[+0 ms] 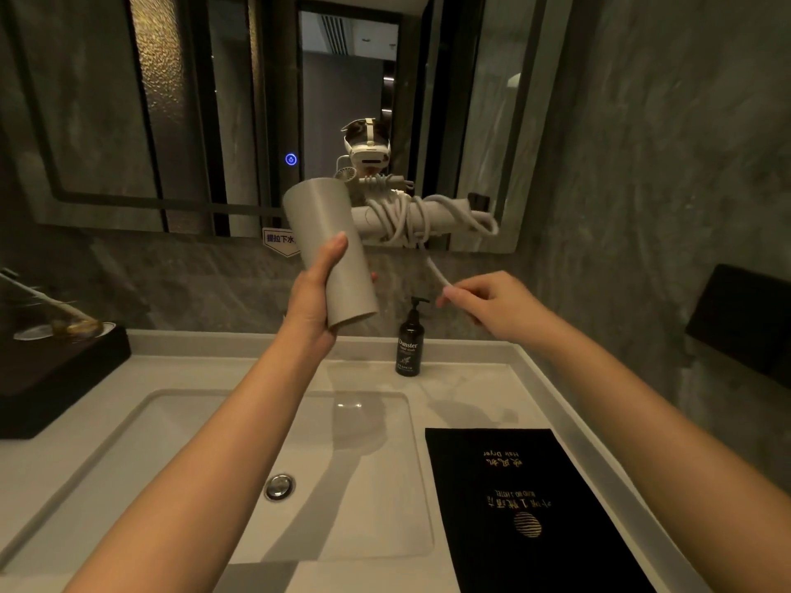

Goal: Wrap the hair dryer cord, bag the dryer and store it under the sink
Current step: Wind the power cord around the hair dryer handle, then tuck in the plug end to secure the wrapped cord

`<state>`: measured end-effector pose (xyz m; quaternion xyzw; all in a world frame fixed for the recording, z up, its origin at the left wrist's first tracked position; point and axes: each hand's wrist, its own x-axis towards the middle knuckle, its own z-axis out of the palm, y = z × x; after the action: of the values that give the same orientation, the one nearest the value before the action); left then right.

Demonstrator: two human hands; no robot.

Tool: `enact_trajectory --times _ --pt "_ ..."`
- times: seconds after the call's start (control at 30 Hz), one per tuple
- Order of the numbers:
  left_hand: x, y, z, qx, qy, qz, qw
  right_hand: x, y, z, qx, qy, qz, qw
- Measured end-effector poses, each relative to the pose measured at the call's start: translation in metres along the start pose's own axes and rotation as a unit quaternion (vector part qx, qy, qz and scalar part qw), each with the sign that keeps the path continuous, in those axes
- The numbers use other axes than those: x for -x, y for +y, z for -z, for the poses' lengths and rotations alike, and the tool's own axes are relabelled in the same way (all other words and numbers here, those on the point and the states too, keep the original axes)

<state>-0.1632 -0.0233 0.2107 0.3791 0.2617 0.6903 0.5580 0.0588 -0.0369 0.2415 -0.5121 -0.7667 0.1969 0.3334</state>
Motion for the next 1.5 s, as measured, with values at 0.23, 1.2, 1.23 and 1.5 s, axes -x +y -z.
enact_trajectory --times 0.23,1.2,1.23,1.5 --pt "0.002 -0.010 0.015 -0.241 0.069 -0.077 0.965 0.010 -0.004 0.020 0.071 0.051 0.074 0.993" --pt "0.017 -0.040 0.005 -0.067 -0.056 0.028 0.996 0.010 0.009 0.002 -0.582 0.001 -0.095 0.808" --pt "0.017 -0.041 0.006 -0.094 -0.054 0.022 0.994 0.009 0.010 0.002 -0.578 0.015 -0.108 0.809" --pt "0.017 -0.056 0.022 -0.163 -0.123 0.049 0.978 0.003 0.004 0.002 -0.602 0.112 -0.110 0.783"
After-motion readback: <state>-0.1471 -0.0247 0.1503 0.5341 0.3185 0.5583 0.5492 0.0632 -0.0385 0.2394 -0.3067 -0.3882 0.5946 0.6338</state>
